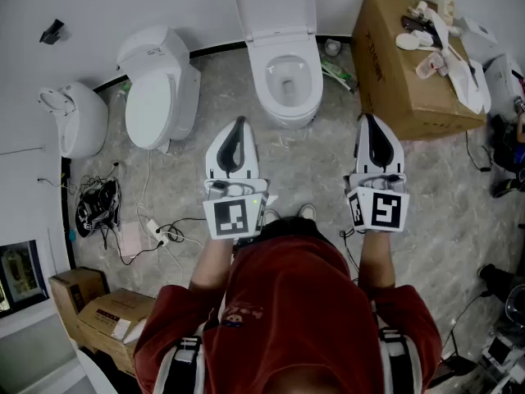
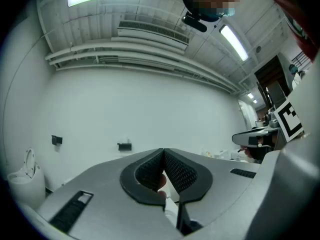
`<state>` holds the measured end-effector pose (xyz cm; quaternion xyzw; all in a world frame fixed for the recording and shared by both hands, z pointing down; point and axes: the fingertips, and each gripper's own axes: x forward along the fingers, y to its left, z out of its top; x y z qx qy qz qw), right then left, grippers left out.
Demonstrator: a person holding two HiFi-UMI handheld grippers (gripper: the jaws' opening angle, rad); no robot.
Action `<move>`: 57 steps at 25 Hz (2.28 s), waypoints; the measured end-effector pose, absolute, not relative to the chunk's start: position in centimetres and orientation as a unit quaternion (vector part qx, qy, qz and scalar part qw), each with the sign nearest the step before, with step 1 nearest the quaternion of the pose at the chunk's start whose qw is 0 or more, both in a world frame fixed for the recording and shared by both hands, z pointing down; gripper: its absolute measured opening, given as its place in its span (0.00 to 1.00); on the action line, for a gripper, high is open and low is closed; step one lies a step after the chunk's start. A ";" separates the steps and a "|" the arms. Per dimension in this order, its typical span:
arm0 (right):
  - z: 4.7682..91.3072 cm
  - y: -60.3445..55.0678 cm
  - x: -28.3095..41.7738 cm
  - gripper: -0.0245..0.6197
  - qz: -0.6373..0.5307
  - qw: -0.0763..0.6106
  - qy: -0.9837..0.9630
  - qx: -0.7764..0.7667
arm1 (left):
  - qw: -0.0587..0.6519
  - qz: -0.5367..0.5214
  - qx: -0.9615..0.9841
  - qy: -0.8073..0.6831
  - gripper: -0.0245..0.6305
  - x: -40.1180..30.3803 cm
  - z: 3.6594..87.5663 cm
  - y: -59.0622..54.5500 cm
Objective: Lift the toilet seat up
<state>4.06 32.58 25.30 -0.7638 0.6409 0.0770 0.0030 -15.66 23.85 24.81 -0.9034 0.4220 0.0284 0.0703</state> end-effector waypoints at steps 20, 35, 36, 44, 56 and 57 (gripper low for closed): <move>24.3 33.5 4.8 0.06 0.068 0.036 0.660 -0.747 | 0.086 0.047 -0.891 0.443 0.05 -14.9 22.9 25.1; 26.7 32.6 7.7 0.06 0.055 0.038 0.671 -0.739 | 0.086 0.032 -0.889 0.449 0.05 -11.9 24.3 25.3; 26.8 32.2 7.7 0.06 0.057 0.037 0.671 -0.738 | 0.086 0.033 -0.888 0.450 0.05 -11.8 24.5 25.0; 26.2 27.0 9.3 0.06 0.078 0.022 0.665 -0.743 | 0.075 0.053 -0.888 0.450 0.05 -10.0 25.2 19.6; 23.8 13.0 9.1 0.06 0.099 -0.002 0.666 -0.739 | 0.052 0.077 -0.889 0.449 0.05 -9.8 23.9 6.3; 23.7 12.0 9.0 0.06 0.100 -0.003 0.666 -0.739 | 0.051 0.076 -0.889 0.448 0.05 -9.9 23.8 5.3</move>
